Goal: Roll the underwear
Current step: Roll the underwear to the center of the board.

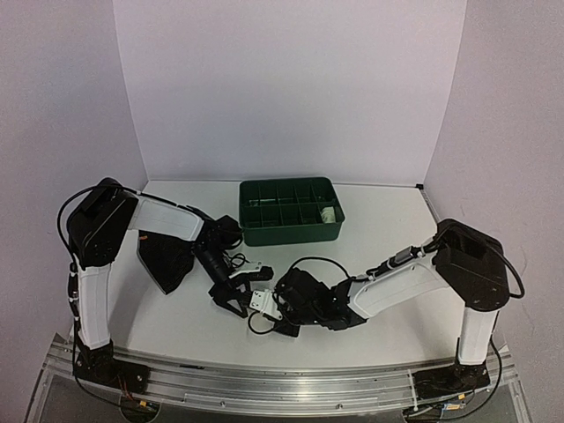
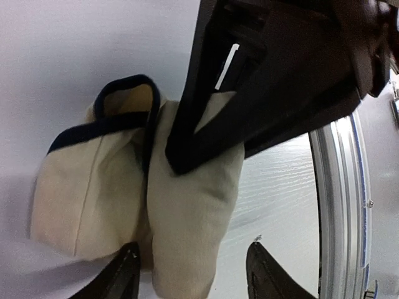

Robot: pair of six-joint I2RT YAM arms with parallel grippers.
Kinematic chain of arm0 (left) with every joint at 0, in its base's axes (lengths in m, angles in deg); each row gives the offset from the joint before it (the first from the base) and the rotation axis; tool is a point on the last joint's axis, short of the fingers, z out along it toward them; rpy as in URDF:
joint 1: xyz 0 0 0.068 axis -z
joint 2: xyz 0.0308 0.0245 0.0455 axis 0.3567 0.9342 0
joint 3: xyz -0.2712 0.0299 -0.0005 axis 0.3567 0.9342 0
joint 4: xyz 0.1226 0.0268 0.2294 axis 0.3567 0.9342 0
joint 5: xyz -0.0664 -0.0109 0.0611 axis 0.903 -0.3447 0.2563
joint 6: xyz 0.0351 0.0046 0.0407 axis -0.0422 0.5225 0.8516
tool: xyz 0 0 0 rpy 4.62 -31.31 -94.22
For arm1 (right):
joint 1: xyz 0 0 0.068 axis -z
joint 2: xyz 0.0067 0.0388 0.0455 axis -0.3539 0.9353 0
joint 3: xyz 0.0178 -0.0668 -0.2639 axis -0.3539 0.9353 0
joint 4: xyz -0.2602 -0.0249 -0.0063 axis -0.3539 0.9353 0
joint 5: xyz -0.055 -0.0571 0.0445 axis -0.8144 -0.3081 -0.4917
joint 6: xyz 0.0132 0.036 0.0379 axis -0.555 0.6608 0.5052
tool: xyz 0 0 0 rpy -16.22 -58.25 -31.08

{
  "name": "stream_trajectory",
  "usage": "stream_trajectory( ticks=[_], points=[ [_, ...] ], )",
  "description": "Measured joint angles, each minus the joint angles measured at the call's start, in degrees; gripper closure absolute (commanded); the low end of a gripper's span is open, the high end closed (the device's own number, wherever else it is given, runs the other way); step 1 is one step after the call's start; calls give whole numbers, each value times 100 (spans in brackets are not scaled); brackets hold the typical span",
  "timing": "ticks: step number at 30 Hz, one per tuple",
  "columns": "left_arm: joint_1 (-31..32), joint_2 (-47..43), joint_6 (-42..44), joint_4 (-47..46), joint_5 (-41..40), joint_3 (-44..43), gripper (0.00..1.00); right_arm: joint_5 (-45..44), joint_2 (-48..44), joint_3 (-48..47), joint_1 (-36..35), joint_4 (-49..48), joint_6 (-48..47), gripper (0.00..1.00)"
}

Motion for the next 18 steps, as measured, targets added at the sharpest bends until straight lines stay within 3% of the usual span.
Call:
stream_trajectory(
  ticks=[8,12,18],
  points=[
    [-423,-1249,451,-863,-90,897,29,327,-382,993,91,-951,2206,100],
    [47,-1742,724,-1642,-388,1349,26,552,-361,1480,194,-1892,3299,100],
    [803,-1522,1019,-2422,-702,1461,26,998,-150,1831,399,-2937,4387,100]
  ],
)
